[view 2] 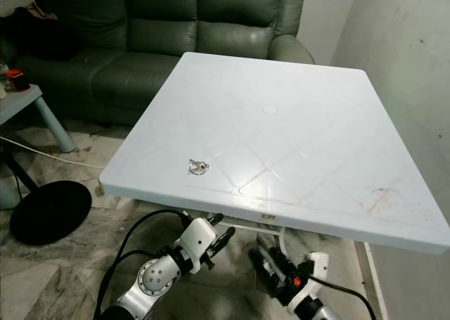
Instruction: Hang keys on a hook
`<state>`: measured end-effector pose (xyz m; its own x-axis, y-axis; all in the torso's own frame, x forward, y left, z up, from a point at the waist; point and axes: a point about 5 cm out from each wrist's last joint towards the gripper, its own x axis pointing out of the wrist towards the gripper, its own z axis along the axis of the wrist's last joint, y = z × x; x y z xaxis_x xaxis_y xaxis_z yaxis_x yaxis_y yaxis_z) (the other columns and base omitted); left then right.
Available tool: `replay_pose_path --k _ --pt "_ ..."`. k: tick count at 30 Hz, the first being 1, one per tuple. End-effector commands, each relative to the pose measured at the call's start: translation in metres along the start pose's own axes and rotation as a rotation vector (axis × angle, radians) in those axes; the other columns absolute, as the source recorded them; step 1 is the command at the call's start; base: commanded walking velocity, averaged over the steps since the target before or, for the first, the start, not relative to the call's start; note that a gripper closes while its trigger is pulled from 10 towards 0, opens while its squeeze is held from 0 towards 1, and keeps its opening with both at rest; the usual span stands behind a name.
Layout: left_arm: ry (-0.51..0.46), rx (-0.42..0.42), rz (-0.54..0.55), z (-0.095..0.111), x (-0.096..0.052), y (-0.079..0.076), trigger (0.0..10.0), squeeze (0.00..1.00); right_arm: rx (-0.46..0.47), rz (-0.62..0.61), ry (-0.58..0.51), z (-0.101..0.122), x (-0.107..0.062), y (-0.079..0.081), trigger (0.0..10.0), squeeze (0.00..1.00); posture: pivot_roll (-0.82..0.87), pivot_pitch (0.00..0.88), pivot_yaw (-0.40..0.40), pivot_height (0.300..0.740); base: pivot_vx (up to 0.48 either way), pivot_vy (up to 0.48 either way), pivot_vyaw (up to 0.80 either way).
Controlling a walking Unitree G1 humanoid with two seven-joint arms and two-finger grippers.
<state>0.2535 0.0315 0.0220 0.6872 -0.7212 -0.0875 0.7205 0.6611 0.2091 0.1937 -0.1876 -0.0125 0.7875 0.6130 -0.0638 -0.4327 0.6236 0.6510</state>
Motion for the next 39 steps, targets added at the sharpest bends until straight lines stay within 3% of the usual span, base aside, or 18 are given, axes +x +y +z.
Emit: replay_pose_path --k 1,12,17,23,25,28,31,34,39 --pt "-0.031 0.007 -0.015 0.004 0.000 -0.001 10.0 0.00 0.006 0.073 -0.034 0.016 0.001 0.006 10.0 0.00 0.10 0.021 -0.045 0.740 0.000 0.000 0.00" --pt "-0.132 0.019 0.008 0.023 0.001 0.005 10.0 0.00 0.049 0.138 -0.163 0.050 0.014 0.021 10.0 0.00 0.11 0.028 -0.048 0.740 0.000 0.000 0.00" --pt "-0.193 0.012 0.055 0.040 0.007 0.015 10.0 0.00 0.049 0.144 -0.226 0.068 0.028 0.025 10.0 0.00 0.12 0.025 -0.053 0.740 0.000 0.000 0.00" --pt "-0.231 -0.055 0.151 0.054 0.011 0.031 10.0 0.00 0.046 0.111 -0.282 0.083 0.042 0.028 10.0 0.00 0.12 0.022 -0.057 0.740 0.000 0.000 0.00" --pt "-0.243 -0.105 0.214 0.058 0.011 0.041 10.0 0.00 0.004 0.043 -0.296 0.088 0.047 0.024 10.0 0.00 0.12 0.021 -0.057 0.740 0.000 0.000 0.00" --pt "-0.253 -0.257 0.351 0.062 0.008 0.065 10.0 0.00 -0.018 -0.161 -0.359 0.103 0.053 0.007 10.0 0.00 0.12 0.017 -0.057 0.740 0.000 0.000 0.00" --pt "-0.280 -0.395 0.505 0.066 0.000 0.098 10.0 0.00 -0.131 -0.308 -0.400 0.120 0.053 -0.001 10.0 0.00 0.12 0.011 -0.058 0.740 0.000 0.000 0.00" --pt "-0.274 -0.404 0.592 0.071 -0.010 0.122 10.0 0.00 -0.229 -0.411 -0.408 0.134 0.055 0.000 10.0 0.00 0.12 0.012 -0.057 0.740 0.000 0.000 0.00" --pt "-0.233 -0.430 0.649 0.074 -0.025 0.146 10.0 0.00 -0.453 -0.496 -0.355 0.141 0.065 0.014 10.0 0.00 0.12 0.004 -0.062 0.740 0.000 0.000 0.00"
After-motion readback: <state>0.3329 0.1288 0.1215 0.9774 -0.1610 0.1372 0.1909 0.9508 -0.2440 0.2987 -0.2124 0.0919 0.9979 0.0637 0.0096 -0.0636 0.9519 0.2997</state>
